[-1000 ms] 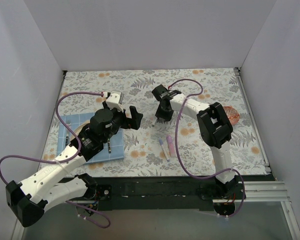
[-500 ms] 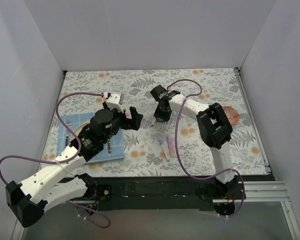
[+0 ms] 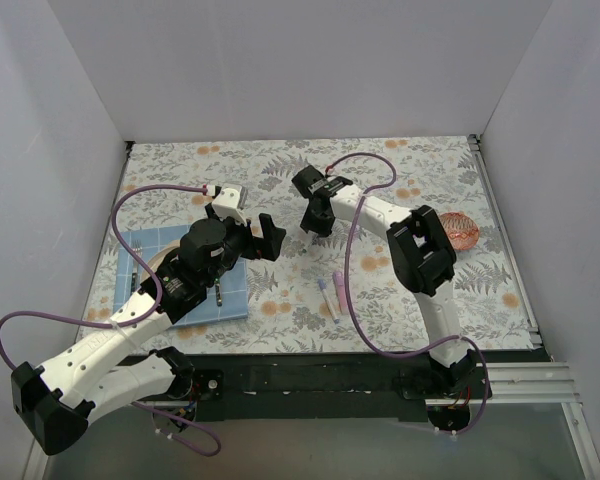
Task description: Insert the pens into the pen caps
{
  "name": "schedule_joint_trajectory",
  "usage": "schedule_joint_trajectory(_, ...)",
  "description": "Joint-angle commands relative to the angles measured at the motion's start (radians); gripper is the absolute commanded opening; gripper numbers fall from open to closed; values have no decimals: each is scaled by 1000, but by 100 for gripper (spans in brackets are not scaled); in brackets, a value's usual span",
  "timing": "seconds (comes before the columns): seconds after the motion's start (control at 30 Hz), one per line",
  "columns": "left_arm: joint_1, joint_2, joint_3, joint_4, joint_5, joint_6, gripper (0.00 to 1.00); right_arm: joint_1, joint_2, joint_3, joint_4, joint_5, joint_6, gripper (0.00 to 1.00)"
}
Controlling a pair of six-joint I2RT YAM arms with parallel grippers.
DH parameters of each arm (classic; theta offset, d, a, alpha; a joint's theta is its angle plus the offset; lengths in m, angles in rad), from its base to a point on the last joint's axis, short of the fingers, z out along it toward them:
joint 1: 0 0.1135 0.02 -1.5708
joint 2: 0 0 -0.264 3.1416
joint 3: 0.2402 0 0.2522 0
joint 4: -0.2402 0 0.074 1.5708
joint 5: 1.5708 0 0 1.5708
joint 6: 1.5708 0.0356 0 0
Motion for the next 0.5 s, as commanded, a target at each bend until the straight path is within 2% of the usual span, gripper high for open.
schedule_joint_trajectory(0.0,1,-25,-6,-2,-3,15,95,2,41,37,-70,47,13,41)
schedule_joint_trajectory(0.27,1,-30,-6,-2,20,24,94,2,78,21,-104,67,-39,36)
schedule_joint_trajectory(0.47,1,-28,2,-11,29,30,93,0,52,-60,-93,96,-88,16)
